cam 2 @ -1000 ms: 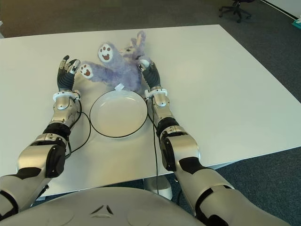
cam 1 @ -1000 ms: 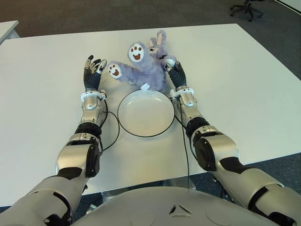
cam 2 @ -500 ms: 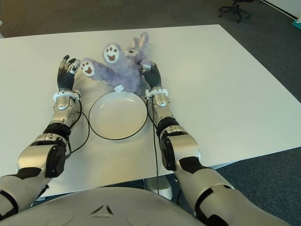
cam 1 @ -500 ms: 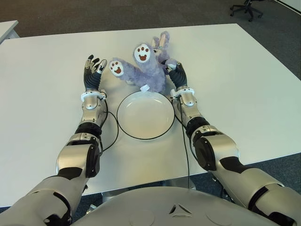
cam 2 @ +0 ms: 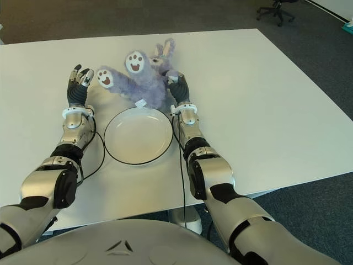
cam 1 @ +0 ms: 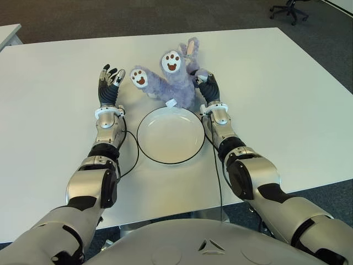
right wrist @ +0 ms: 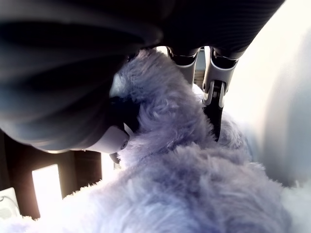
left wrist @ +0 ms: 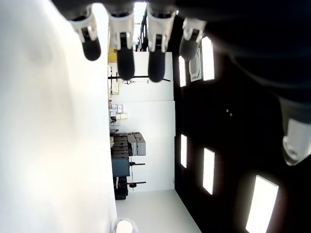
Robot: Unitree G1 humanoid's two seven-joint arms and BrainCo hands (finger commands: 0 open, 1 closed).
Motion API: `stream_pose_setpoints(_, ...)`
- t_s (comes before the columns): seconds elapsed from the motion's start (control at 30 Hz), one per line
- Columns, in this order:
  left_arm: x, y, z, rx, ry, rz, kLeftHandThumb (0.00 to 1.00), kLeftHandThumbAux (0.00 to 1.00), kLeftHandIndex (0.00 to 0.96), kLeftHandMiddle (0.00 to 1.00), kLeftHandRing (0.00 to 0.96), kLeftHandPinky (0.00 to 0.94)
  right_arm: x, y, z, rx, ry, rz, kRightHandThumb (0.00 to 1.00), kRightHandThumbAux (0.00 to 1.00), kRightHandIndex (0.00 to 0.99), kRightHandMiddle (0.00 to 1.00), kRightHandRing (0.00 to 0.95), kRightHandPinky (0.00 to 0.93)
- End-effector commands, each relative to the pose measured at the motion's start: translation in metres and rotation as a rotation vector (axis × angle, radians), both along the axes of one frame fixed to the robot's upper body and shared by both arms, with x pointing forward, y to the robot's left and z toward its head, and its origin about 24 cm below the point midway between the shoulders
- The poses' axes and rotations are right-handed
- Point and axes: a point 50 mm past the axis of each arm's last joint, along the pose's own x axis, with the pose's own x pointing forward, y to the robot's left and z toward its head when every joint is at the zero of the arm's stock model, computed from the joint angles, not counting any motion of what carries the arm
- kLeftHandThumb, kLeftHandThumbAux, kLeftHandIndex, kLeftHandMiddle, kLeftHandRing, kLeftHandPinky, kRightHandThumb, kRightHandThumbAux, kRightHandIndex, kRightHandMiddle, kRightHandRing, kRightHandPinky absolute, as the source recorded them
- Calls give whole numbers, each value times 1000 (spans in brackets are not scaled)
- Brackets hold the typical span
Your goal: Put the doll into the plate.
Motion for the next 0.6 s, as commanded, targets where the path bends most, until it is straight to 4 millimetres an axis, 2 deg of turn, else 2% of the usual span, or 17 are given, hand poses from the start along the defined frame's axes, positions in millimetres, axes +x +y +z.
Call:
stream_pose_setpoints(0.03,-31,-8,-52,-61,223,-1,0,467,85,171,139,63,-19,0,-39,-28,160,-5,1000,663,390,476,494,468)
stream_pose_setpoints(0.6,-31,-8,-52,-67,222,-9,0,466,78,183,151,61,-17,-1,-39,-4,184,-17,1000,664,395,453,495,491)
